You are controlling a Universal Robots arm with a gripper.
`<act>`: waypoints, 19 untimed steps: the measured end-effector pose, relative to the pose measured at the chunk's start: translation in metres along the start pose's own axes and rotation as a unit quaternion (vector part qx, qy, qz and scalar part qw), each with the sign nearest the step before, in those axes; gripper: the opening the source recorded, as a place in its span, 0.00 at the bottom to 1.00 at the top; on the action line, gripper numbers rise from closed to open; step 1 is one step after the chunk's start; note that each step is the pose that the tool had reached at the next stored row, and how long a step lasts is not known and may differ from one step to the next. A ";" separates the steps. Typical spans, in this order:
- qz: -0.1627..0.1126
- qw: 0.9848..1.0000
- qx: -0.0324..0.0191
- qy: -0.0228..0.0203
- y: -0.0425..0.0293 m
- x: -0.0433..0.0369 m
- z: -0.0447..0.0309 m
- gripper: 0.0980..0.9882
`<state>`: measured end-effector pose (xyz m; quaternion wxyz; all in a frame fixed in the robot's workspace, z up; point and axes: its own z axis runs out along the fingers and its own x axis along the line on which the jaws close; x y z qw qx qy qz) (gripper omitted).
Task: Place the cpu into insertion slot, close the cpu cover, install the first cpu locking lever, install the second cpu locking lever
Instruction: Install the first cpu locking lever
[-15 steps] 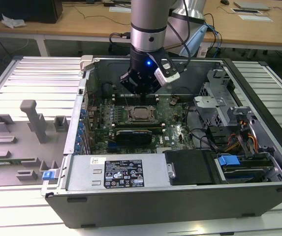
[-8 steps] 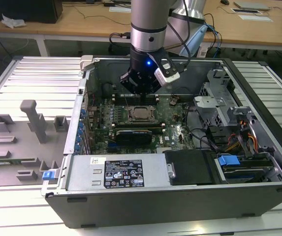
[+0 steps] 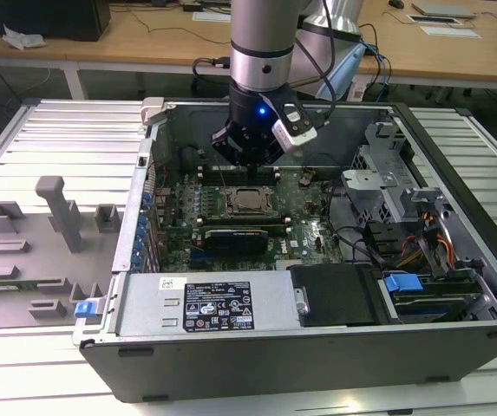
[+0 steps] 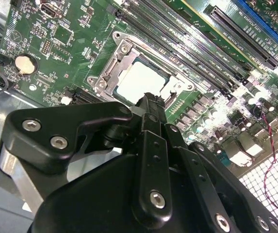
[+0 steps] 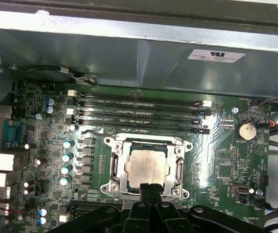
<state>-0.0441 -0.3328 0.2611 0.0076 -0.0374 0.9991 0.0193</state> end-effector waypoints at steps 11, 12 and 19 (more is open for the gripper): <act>0.000 1.000 0.000 0.000 0.0010 0.0140 -0.0002 0.01; 0.000 1.000 0.000 0.000 0.0012 0.0164 -0.0002 0.01; 0.000 1.000 0.000 0.000 0.0026 0.0353 -0.0005 0.01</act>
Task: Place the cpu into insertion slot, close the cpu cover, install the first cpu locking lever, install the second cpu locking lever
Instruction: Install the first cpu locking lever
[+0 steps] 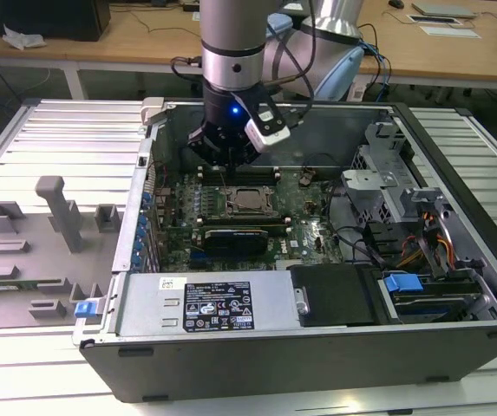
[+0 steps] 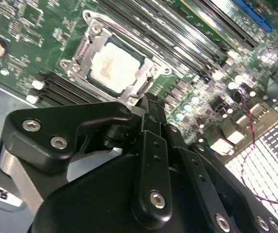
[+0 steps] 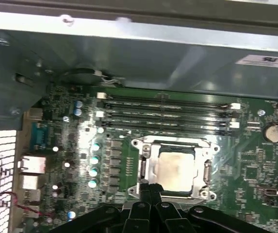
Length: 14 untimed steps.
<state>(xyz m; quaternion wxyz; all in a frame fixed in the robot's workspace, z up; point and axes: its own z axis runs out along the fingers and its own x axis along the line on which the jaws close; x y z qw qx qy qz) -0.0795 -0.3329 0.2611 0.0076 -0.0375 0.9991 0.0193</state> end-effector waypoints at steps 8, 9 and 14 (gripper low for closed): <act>0.000 1.000 0.000 0.000 0.0027 0.0204 -0.0002 0.01; 0.000 1.000 0.000 0.000 0.0031 0.0214 -0.0002 0.01; 0.000 1.000 0.000 0.000 0.0076 0.0279 0.0002 0.01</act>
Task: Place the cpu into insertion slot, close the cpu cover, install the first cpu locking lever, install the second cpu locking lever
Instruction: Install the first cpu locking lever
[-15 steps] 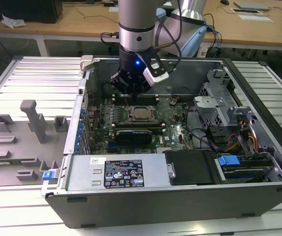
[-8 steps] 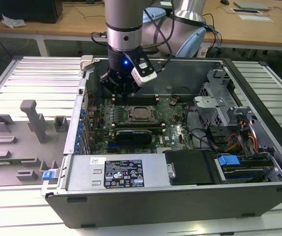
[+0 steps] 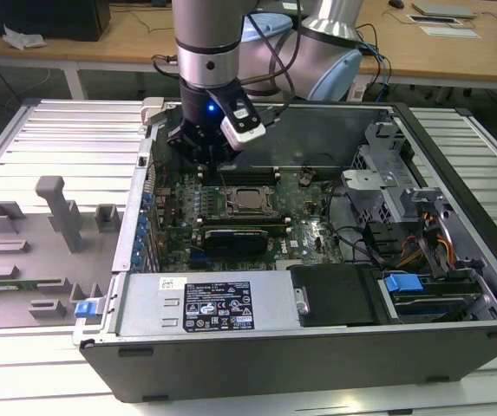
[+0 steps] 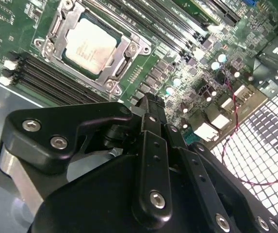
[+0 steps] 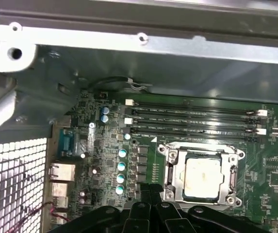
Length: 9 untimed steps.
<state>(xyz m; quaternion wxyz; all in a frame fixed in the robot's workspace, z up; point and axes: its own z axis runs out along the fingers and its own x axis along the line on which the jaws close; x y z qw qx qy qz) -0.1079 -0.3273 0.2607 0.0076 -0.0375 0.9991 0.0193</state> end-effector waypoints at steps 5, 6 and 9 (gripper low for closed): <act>0.000 1.000 -0.001 0.000 0.0039 0.0048 0.0003 0.01; 0.000 1.000 -0.003 0.000 0.0042 0.0048 0.0003 0.01; 0.000 1.000 -0.018 -0.001 0.0043 0.0049 0.0005 0.01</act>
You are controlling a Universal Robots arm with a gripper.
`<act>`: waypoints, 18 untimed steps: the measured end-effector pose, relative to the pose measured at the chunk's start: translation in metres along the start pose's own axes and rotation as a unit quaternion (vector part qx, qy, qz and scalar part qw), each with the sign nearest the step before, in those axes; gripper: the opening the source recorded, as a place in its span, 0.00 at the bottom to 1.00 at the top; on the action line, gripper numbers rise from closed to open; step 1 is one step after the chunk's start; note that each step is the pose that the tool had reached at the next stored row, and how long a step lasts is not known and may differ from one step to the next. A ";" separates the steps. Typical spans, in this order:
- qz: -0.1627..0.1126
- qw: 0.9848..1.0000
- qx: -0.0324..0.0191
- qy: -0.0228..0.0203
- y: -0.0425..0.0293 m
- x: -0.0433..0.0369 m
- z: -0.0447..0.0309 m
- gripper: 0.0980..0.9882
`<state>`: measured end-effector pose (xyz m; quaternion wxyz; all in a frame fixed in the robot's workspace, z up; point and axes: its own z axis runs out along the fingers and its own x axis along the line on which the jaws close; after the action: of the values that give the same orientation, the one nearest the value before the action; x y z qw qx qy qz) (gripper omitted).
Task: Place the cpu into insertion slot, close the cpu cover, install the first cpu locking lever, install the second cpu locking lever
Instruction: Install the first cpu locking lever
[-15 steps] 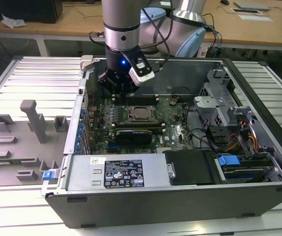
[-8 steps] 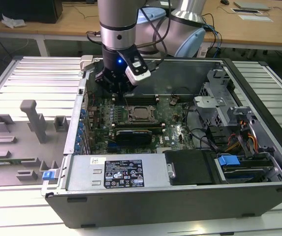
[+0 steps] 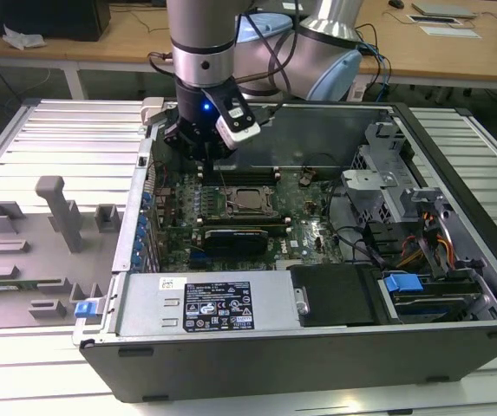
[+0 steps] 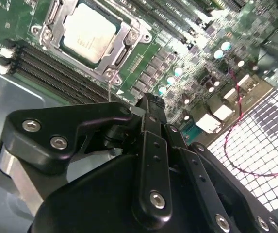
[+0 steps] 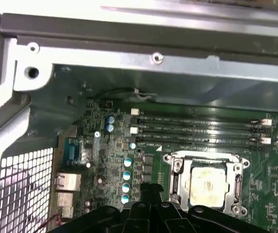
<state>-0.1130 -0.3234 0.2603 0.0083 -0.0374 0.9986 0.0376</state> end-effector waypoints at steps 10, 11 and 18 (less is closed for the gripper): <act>0.001 0.997 -0.081 -0.006 0.0000 0.0002 0.0000 0.01; 0.001 0.997 -0.081 -0.006 0.0000 0.0000 0.0000 0.01; 0.001 0.997 -0.081 -0.006 -0.0013 -0.0170 0.0005 0.01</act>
<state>-0.0959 -0.3234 0.2600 0.0112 -0.0365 0.9922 0.1184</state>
